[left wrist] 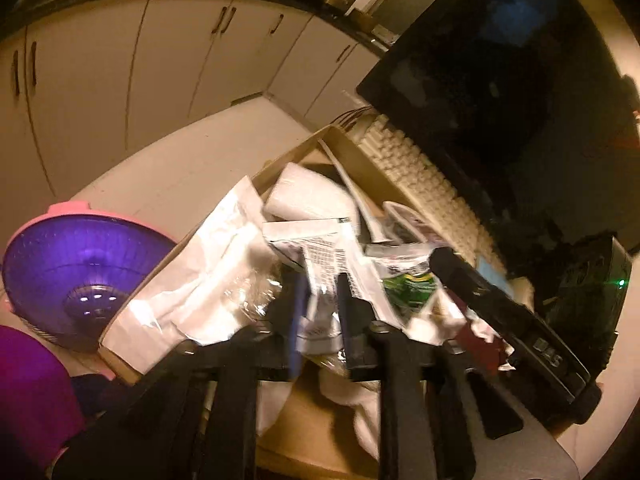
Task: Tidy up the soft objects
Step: 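Carry both packets over the box and open both tools, then move both tools back over the desk toward the remaining packets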
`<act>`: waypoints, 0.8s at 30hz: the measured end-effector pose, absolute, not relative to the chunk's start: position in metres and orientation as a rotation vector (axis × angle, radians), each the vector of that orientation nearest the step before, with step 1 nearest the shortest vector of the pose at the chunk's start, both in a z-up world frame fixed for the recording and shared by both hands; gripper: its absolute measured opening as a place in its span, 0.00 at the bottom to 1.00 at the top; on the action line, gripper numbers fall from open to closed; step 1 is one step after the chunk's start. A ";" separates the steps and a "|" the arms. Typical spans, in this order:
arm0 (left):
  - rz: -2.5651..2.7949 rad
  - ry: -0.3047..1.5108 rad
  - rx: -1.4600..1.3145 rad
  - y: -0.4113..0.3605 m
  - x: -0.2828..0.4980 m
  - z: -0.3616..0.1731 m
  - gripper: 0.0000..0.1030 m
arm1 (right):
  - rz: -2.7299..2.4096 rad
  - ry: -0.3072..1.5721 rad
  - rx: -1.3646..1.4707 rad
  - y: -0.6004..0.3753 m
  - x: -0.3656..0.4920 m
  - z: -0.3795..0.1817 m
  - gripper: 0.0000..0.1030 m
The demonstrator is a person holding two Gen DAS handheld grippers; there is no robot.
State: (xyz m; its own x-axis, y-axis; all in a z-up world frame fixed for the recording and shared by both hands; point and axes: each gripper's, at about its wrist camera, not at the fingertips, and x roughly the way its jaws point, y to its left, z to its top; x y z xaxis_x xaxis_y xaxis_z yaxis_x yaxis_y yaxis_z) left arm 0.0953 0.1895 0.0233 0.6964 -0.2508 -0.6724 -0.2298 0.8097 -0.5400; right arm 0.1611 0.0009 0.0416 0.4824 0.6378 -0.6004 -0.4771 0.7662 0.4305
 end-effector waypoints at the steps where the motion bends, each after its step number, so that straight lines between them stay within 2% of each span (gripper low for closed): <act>1: -0.014 0.803 -0.647 0.189 0.091 0.026 0.51 | 0.682 0.802 0.221 -0.003 0.157 0.046 0.66; 3: -0.010 0.759 -0.646 0.185 0.079 0.034 0.56 | 0.702 0.789 0.229 -0.011 0.149 0.052 0.66; 10: -0.026 0.660 -0.511 0.141 0.029 0.048 0.56 | 0.691 0.773 0.257 -0.073 0.092 0.040 0.66; 17: -0.190 0.797 -0.441 0.071 0.036 0.031 0.56 | 0.586 0.857 0.292 -0.143 0.077 0.010 0.66; 24: -0.248 0.858 -0.417 0.027 0.049 0.026 0.56 | 0.406 0.834 0.382 -0.211 0.078 0.006 0.66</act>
